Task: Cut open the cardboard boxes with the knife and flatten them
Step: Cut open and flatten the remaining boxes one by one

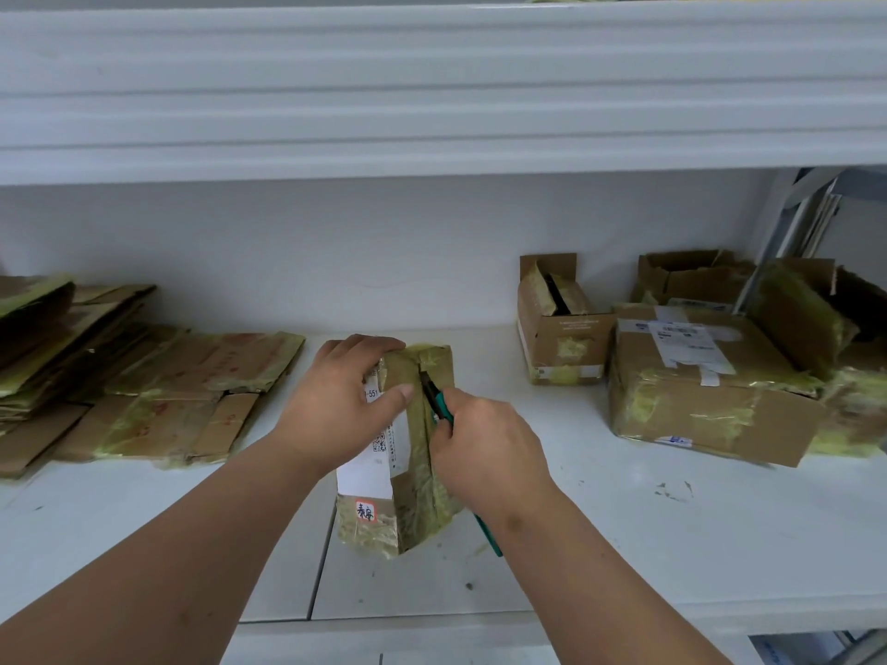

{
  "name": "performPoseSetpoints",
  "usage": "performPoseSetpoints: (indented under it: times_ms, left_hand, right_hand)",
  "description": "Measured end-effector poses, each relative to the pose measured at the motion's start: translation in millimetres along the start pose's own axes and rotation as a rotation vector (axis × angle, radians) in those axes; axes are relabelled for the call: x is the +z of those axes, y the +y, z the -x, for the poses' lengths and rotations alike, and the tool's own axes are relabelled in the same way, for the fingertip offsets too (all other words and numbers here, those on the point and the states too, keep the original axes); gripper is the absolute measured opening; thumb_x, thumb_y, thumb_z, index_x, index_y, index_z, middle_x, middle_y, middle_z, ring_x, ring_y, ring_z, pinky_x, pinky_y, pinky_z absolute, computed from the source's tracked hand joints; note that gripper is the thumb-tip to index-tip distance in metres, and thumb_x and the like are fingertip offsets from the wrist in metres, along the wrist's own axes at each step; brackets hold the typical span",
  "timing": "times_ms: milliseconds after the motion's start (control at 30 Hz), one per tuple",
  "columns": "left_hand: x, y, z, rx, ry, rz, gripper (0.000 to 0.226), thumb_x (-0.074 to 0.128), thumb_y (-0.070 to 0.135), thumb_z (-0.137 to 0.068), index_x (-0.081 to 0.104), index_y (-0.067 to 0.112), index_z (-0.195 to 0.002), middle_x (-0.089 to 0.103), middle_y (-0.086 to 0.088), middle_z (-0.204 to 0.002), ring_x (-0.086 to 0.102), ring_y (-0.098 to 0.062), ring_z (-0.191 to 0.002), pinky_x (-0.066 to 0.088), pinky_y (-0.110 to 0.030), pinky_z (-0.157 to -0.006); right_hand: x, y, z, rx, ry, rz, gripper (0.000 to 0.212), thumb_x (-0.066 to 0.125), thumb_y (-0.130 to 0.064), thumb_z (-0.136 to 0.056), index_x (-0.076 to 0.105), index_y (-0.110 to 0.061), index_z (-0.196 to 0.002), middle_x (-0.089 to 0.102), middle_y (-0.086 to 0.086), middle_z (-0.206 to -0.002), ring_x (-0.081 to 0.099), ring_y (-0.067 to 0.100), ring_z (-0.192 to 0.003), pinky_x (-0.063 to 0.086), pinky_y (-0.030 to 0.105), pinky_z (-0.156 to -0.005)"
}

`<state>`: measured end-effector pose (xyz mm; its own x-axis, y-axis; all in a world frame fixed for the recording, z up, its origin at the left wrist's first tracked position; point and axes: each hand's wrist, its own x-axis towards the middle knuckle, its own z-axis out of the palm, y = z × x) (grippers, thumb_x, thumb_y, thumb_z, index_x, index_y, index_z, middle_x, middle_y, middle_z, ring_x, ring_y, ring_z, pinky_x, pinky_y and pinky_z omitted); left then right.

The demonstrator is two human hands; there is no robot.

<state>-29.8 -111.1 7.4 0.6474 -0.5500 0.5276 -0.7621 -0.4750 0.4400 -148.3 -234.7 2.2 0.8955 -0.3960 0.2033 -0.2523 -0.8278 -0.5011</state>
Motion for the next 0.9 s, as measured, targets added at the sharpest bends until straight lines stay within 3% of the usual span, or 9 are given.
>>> performPoseSetpoints:
  times_ms: [200,333,500,767,900]
  left_hand:
    - [-7,-16,-1,-0.153,0.025,0.034,0.044,0.071,0.033,-0.087,0.059,0.023,-0.128,0.054,0.012,-0.110,0.046,-0.009,-0.102,0.034,-0.025,-0.082]
    - [-13,-34,6,-0.264,0.049,0.053,0.046,0.074,0.035,-0.084,0.060,0.024,-0.126,0.058,0.005,-0.108,0.051,-0.013,-0.096,0.037,-0.026,-0.081]
    - [-15,-39,9,-0.326,0.081,0.062,0.046,0.074,0.031,-0.083,0.059,0.022,-0.126,0.058,0.003,-0.111,0.051,-0.014,-0.097,0.036,-0.027,-0.080]
    - [-15,-49,25,-0.503,0.125,0.098,0.049,0.069,0.033,-0.087,0.053,0.017,-0.131,0.060,-0.005,-0.118,0.051,-0.018,-0.099,0.039,-0.031,-0.081]
    - [-16,-51,32,-0.508,0.124,0.104,0.056,0.066,0.031,-0.089,0.047,0.024,-0.141,0.051,-0.007,-0.134,0.047,-0.025,-0.124,0.038,-0.035,-0.097]
  right_hand:
    - [26,7,19,-0.053,-0.096,0.050,0.021,0.041,-0.020,-0.094,0.056,-0.019,-0.109,0.052,-0.003,-0.077,0.055,0.025,-0.075,0.045,0.029,-0.060]
    - [37,9,28,-0.054,-0.162,0.075,0.028,0.041,-0.022,-0.094,0.055,-0.021,-0.118,0.064,0.004,-0.096,0.058,0.026,-0.082,0.053,0.034,-0.075]
    - [29,5,18,-0.126,-0.196,0.173,0.028,0.042,-0.020,-0.092,0.059,-0.022,-0.114,0.058,0.001,-0.088,0.053,0.025,-0.076,0.051,0.032,-0.071]
    - [20,15,22,-0.083,-0.325,0.218,0.027,0.044,-0.020,-0.089,0.062,-0.024,-0.109,0.056,-0.003,-0.087,0.053,0.023,-0.077,0.037,0.024,-0.056]
    - [15,20,27,-0.098,-0.339,0.241,0.028,0.044,-0.018,-0.089,0.062,-0.025,-0.108,0.060,-0.002,-0.090,0.055,0.023,-0.078,0.037,0.026,-0.058]
